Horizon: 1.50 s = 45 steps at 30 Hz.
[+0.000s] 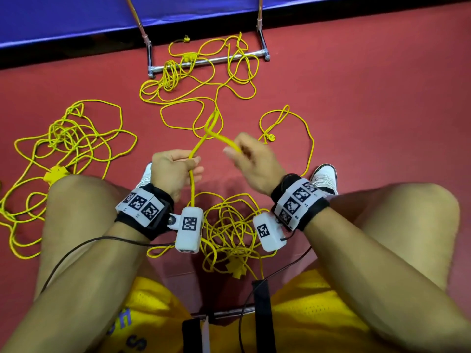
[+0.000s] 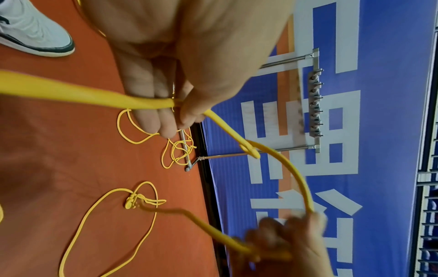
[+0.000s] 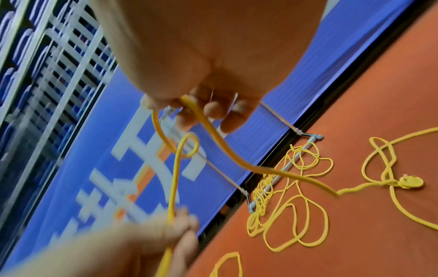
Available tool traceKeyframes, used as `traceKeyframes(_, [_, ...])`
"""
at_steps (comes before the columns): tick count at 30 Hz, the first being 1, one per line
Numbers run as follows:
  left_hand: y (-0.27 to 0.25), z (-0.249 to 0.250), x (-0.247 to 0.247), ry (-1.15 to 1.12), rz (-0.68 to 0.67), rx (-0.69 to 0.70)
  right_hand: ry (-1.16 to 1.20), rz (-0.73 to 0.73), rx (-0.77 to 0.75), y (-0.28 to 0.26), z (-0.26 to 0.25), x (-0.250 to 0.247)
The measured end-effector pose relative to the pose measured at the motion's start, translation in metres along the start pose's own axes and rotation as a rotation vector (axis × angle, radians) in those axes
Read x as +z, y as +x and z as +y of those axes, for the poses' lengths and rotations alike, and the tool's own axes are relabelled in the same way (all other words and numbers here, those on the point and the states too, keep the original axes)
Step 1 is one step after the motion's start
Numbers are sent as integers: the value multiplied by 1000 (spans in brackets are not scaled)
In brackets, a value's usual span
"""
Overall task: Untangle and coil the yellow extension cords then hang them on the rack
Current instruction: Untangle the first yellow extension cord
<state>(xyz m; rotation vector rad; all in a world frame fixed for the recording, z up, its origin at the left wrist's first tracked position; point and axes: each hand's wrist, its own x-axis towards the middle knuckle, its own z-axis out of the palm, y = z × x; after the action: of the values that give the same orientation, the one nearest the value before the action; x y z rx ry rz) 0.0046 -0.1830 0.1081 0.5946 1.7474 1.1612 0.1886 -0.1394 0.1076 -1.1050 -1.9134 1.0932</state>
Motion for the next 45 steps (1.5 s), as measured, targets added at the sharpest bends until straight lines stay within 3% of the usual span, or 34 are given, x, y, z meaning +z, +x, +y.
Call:
traceKeyframes(4, [6, 1, -6, 43, 67, 11, 60, 543, 82, 17, 6, -39])
traceKeyframes(6, [6, 3, -6, 60, 60, 2, 123, 630, 125, 21, 18, -51])
traceKeyframes(9, [-5, 6, -2, -1, -156, -49, 261, 422, 214, 21, 23, -39])
traceKeyframes(11, [-15, 10, 2, -29, -383, -99, 141, 225, 178, 17, 24, -27])
traceKeyframes(13, [-19, 12, 4, 3, -516, -148, 53, 37, 124, 11, 24, -18])
traceKeyframes(18, [-20, 9, 11, 76, -527, -141, 79, -270, 27, 2, 11, -8])
traceKeyframes(24, [-20, 5, 16, -46, -416, -12, 120, -276, 76, 7, 4, -21])
traceKeyframes(26, [-16, 4, 14, -35, -324, 31, 47, -147, 108, 12, 10, -33])
traceKeyframes(31, [-7, 5, 5, -16, -106, 53, 7, 588, 221, 23, 26, -68])
traceKeyframes(34, [-12, 5, 10, -33, -134, 39, -120, 682, 302, 25, 41, -60])
traceKeyframes(36, [-17, 6, 12, -64, -170, 37, -186, 553, 527, 24, 49, -49])
traceKeyframes(38, [-19, 6, 12, -99, -185, 33, -246, 291, 730, 20, 52, -41])
traceKeyframes(41, [-19, 5, 13, -103, -178, 14, -330, 28, 748, 16, 42, -27])
traceKeyframes(45, [-22, 6, 16, -147, -195, 19, 162, -303, 952, 2, 8, -7])
